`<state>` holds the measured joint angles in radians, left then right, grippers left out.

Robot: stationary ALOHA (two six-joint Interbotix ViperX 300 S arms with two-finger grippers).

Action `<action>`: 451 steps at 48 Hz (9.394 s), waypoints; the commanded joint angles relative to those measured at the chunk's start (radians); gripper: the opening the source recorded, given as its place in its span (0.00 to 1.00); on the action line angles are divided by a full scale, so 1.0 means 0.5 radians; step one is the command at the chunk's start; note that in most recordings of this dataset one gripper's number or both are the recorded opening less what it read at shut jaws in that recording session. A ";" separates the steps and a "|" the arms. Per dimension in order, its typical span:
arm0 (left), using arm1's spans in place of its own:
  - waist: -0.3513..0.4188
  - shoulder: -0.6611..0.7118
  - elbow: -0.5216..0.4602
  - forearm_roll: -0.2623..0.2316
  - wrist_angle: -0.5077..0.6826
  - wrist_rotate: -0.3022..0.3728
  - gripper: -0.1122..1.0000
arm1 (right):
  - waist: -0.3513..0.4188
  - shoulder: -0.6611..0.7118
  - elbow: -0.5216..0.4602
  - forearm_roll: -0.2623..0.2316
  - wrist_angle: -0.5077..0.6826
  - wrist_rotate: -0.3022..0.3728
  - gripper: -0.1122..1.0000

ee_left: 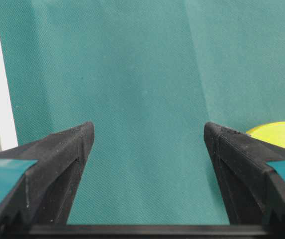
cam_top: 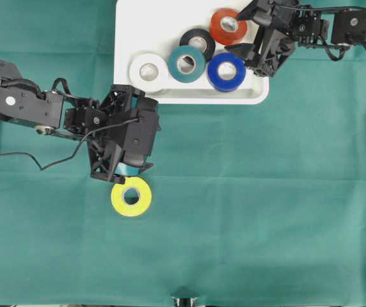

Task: Put the tape alternately from left to right into the white case.
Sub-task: 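Release the red roll and retract the right gripper to the right, then lower the left gripper into the yellow roll's hole and close, then carry the yellow roll into the tray's upper left corner, then open the left gripper to release the yellow roll and withdraw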

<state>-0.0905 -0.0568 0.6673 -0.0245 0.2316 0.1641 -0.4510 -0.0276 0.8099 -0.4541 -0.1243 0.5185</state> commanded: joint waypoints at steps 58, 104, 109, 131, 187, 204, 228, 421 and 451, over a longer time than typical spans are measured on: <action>-0.006 -0.018 -0.049 -0.006 -0.006 0.000 1.00 | 0.543 -0.476 0.448 -0.003 -0.196 0.021 0.82; -0.322 -0.015 0.003 -0.003 0.031 -0.245 1.00 | 0.549 -0.476 0.439 -0.003 -0.199 0.015 0.82; -0.344 -0.015 0.015 -0.003 0.034 -0.245 1.00 | 0.549 -0.476 0.445 -0.003 -0.199 0.015 0.82; -0.347 0.101 0.028 -0.006 0.028 -0.242 1.00 | 0.546 -0.476 0.439 -0.003 -0.193 0.015 0.82; -0.341 0.301 -0.003 -0.003 0.015 -0.239 0.58 | 0.546 -0.476 0.457 -0.003 -0.190 0.021 0.82; -0.341 0.298 -0.003 -0.003 0.015 -0.239 0.32 | 0.549 -0.476 0.457 -0.003 -0.190 0.021 0.82; -0.371 0.064 -0.071 -0.003 0.095 -0.236 0.32 | 0.549 -0.476 0.457 -0.003 -0.187 0.025 0.82; 0.301 -0.227 0.169 -0.006 -0.101 0.123 0.99 | 0.546 -0.476 0.469 -0.003 -0.212 0.025 0.82; 0.086 -0.160 0.267 -0.006 -0.279 -0.337 0.99 | 0.549 -0.476 0.482 -0.003 -0.215 0.025 0.82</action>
<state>-0.0445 -0.1304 0.8007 -0.0261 0.1273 0.0077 -0.1779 -0.2500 1.0569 -0.4541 -0.2224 0.5308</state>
